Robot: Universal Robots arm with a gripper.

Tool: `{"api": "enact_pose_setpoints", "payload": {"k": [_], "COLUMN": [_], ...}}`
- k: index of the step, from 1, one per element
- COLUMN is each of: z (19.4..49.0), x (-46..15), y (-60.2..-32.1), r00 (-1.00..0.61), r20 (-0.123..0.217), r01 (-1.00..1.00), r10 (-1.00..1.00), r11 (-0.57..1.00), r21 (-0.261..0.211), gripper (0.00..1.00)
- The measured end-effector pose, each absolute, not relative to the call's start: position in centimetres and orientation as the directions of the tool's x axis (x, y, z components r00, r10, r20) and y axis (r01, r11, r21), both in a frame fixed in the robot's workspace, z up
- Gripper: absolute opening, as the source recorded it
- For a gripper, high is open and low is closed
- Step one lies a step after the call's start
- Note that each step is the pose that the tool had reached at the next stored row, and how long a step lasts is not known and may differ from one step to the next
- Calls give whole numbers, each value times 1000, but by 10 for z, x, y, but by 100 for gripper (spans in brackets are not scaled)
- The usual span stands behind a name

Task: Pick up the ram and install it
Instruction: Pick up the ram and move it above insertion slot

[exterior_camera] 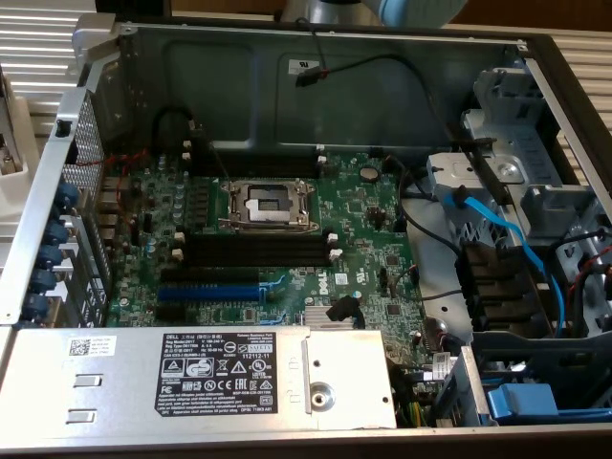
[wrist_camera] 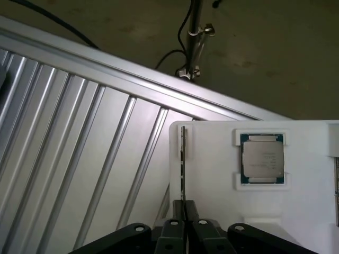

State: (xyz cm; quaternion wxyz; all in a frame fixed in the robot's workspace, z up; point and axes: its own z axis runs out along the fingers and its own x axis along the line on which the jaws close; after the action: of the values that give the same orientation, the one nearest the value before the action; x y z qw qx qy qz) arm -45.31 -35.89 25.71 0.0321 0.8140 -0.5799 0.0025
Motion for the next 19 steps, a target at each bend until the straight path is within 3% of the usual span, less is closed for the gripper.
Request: {"api": "enact_pose_setpoints", "payload": {"k": [19], "z": [324], "x": [-453], "y": [-359], "r00": [320], "r20": [66], "r01": [-947], "r10": [-945], "r11": [-317], "r21": [57], "gripper": [12]}}
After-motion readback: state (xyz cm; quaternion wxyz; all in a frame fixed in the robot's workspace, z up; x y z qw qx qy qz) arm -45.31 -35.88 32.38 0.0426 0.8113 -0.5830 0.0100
